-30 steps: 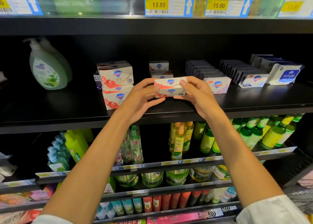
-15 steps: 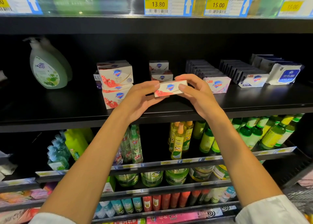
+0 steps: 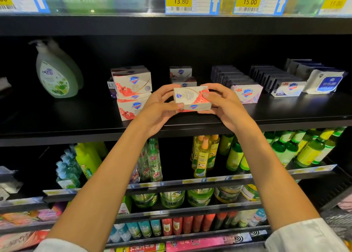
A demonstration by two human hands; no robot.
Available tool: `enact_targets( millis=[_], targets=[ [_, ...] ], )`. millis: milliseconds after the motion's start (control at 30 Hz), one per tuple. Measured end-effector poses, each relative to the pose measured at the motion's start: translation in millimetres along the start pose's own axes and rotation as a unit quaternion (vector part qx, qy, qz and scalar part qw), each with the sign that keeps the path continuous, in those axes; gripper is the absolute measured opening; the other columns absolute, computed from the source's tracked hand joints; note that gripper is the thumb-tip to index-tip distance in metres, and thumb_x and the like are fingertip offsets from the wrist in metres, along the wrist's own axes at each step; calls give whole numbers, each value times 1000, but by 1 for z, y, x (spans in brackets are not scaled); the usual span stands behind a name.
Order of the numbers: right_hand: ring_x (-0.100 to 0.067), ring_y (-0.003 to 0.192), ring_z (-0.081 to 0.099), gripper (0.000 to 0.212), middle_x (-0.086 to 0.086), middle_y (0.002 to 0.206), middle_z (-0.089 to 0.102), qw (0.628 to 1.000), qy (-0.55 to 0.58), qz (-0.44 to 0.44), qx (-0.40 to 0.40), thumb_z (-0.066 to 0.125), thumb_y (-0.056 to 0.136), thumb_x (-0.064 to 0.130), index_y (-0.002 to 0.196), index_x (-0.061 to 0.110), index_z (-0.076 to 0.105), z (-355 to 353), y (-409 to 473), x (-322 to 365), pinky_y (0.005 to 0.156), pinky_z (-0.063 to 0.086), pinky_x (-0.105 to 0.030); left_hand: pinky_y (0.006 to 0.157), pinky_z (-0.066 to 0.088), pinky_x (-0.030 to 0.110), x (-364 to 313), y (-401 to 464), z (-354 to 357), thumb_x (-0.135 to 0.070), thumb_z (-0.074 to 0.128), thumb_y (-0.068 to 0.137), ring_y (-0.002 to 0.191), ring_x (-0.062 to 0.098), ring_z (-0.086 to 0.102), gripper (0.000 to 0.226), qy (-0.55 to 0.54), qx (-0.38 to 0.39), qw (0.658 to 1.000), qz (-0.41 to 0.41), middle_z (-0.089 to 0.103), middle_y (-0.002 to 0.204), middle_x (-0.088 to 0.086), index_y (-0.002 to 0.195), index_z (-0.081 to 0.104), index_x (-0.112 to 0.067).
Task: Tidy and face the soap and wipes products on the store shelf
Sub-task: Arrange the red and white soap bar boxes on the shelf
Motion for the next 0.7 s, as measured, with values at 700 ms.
enact_targets(
  millis=[700],
  targets=[
    [-24,116,72,34,-8,124,74,1000,-14,-24,0,64,104,25,138,25,61,3,-4,7,89,63,-43,96,60,48,3,3,-4,4,65,98,122,32,68,43,35,-23,999,2,69,130,21,138,54,-6]
  ],
)
Point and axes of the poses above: each hand's wrist, its own y-axis towards the middle knuckle, its own z-axis out of the palm, x = y × z, the point moved 10 cm from there along y, towards the middle knuckle
